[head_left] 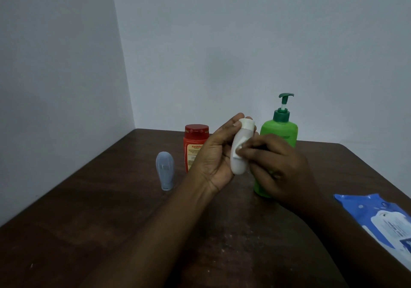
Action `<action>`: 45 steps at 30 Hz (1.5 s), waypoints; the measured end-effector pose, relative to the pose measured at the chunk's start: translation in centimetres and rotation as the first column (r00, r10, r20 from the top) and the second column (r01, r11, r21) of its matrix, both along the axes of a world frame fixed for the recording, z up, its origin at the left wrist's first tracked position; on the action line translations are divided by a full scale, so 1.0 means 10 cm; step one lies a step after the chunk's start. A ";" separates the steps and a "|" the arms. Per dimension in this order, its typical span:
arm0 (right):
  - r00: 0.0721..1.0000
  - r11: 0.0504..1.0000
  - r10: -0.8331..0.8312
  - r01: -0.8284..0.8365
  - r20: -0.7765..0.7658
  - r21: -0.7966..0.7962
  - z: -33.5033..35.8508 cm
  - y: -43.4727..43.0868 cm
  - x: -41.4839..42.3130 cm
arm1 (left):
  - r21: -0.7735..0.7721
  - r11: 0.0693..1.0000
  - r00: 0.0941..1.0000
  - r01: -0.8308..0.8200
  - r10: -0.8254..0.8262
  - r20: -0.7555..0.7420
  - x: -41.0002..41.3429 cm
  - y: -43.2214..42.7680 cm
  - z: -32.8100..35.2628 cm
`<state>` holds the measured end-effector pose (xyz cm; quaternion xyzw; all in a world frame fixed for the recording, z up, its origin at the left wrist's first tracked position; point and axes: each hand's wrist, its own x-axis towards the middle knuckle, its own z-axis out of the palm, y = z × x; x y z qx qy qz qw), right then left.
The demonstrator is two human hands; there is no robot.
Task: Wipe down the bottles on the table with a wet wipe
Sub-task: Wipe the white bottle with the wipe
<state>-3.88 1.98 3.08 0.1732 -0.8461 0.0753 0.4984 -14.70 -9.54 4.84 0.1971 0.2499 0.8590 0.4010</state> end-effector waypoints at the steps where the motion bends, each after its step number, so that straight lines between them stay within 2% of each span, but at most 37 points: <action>1: 1.000 0.999 0.019 -0.019 0.017 0.029 -0.01 0.01 0.00 | 0.002 1.000 1.000 0.010 -0.010 0.021 -0.01 0.01 0.00; 4: 1.000 1.000 -0.006 0.006 -0.017 0.028 -0.02 0.01 -0.02 | 0.007 1.000 1.000 0.020 -0.021 0.019 0.01 0.02 0.00; 9: 0.968 0.967 -0.197 0.166 -0.156 -0.193 -0.01 -0.01 0.01 | 0.001 1.000 0.997 0.009 -0.009 -0.072 0.11 0.05 -0.02; 13: 0.968 0.948 -0.193 0.142 -0.162 -0.285 0.00 -0.06 0.03 | 0.028 0.999 0.996 0.039 -0.036 -0.079 0.15 0.03 0.00; 19: 0.998 0.988 0.054 -0.056 -0.019 -0.142 -0.01 -0.13 0.04 | 0.046 0.999 1.000 -0.011 0.010 0.019 0.03 0.01 0.03; 23: 0.994 0.994 0.110 -0.110 0.024 -0.010 -0.02 -0.10 0.02 | 0.051 0.999 0.999 0.011 -0.014 0.050 0.00 0.00 0.02; 25: 0.998 0.998 0.067 -0.067 -0.016 -0.023 -0.01 -0.08 0.02 | 0.056 0.998 0.999 0.015 -0.016 0.028 0.02 0.02 0.01; 29: 0.980 0.977 -0.138 0.112 -0.142 -0.182 -0.04 -0.07 0.00 | 0.033 0.999 0.998 0.019 -0.018 -0.054 0.09 0.06 -0.01; 34: 0.967 0.936 -0.203 0.146 -0.155 -0.320 -0.06 -0.12 -0.01 | 0.025 0.999 0.996 0.044 -0.042 -0.079 0.11 0.05 -0.02; 37: 0.980 0.955 -0.146 0.105 -0.134 -0.278 -0.10 -0.16 -0.04 | 0.045 0.998 0.997 0.053 -0.050 -0.061 0.07 0.04 -0.02; 42: 0.999 0.998 0.032 -0.031 0.027 -0.061 -0.07 -0.15 -0.02 | 0.099 0.991 0.992 0.089 -0.097 0.085 -0.08 0.01 -0.01; 45: 0.994 0.997 0.070 -0.073 0.084 0.033 -0.07 -0.14 -0.02 | 0.114 0.989 0.988 0.093 -0.106 0.116 -0.13 0.01 -0.03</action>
